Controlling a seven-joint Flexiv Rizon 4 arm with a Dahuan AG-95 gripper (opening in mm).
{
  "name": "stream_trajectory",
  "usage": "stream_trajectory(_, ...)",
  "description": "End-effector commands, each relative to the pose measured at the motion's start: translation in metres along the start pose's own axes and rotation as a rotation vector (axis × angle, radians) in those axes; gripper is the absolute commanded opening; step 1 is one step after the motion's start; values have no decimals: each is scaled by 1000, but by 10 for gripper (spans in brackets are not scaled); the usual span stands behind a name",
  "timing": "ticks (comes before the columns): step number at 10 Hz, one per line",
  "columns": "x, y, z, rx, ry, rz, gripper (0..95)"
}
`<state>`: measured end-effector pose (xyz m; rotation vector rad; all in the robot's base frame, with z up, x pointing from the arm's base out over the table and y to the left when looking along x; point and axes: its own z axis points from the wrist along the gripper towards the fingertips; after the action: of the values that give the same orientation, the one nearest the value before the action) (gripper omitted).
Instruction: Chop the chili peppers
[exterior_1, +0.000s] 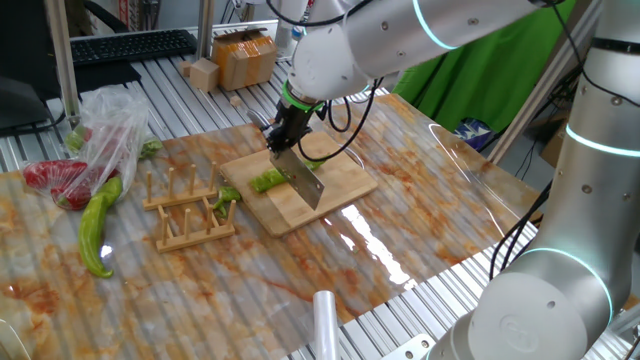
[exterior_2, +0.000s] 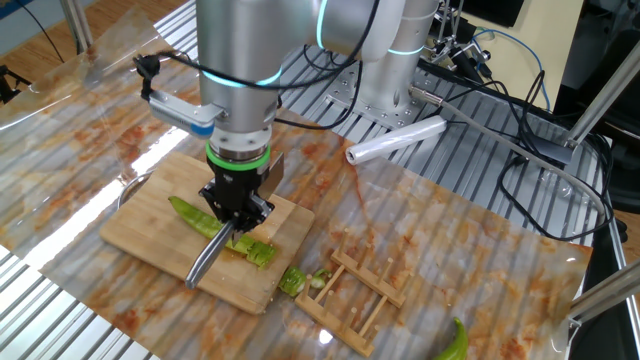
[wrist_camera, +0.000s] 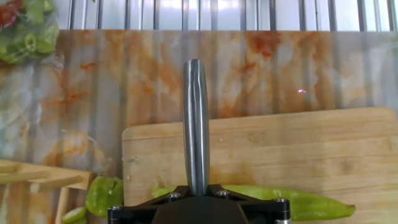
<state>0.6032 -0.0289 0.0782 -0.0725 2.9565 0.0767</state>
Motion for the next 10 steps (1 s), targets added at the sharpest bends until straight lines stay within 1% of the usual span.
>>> stream_trajectory(1,-1,1,0,-5,2,0,0)
stream_trajectory(5,-1,2,-1,-4,3,5,0)
stream_trajectory(6,-1,2,1,-4,3,2,0)
stream_trajectory(7,-1,4,8,-2,-7,2,0)
stream_trajectory(8,-2,6,23,0,-18,0,0)
stream_trajectory(9,-1,9,42,-2,-36,4,0)
stream_trajectory(10,-1,10,53,1,-50,5,0)
